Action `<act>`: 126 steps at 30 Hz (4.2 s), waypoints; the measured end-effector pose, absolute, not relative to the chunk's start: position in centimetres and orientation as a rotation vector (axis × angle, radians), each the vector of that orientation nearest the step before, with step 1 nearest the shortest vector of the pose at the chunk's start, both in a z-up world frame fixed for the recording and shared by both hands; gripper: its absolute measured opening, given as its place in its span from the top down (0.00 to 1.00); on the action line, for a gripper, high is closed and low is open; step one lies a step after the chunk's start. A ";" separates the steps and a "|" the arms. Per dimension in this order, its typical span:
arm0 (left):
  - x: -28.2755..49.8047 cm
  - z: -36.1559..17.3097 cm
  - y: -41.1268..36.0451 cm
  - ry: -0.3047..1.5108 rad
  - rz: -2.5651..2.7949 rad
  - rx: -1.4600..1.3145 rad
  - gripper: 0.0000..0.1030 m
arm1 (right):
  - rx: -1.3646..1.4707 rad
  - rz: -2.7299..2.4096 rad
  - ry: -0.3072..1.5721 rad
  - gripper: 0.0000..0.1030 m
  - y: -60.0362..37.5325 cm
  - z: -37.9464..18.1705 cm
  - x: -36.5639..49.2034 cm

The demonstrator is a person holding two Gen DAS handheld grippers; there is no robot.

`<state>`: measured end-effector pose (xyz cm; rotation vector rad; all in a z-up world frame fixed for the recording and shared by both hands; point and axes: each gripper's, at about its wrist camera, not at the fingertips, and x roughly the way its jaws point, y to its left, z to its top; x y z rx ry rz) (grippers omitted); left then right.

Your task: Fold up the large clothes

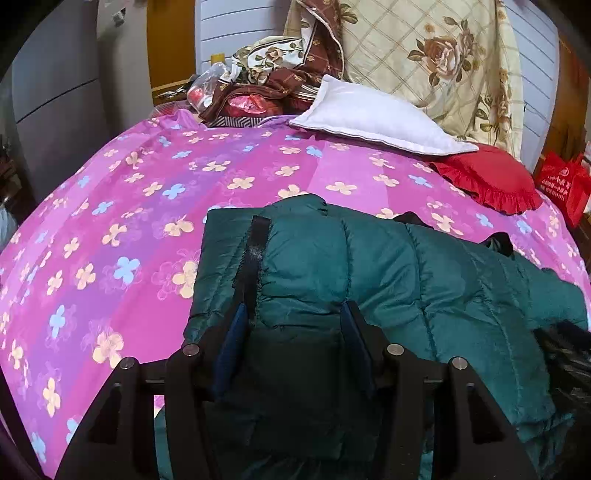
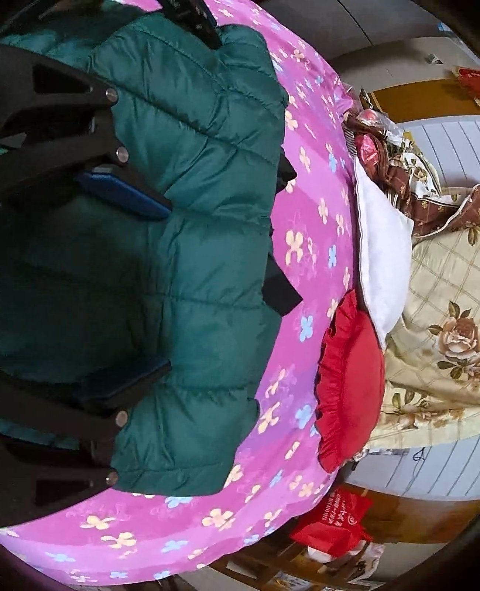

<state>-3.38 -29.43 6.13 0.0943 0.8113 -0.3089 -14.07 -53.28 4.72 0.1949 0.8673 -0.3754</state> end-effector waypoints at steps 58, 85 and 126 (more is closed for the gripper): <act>-12.3 11.4 -19.4 0.764 -0.271 0.161 0.61 | 0.214 -0.327 0.929 0.18 -47.4 4.8 -16.3; -21.3 9.4 -12.7 0.843 -0.291 0.135 0.61 | 0.334 -0.282 0.947 0.18 -47.1 7.6 -41.1; -25.2 6.1 -7.6 1.004 -0.417 0.052 0.61 | 0.304 -0.399 1.005 0.12 -44.5 5.3 -50.2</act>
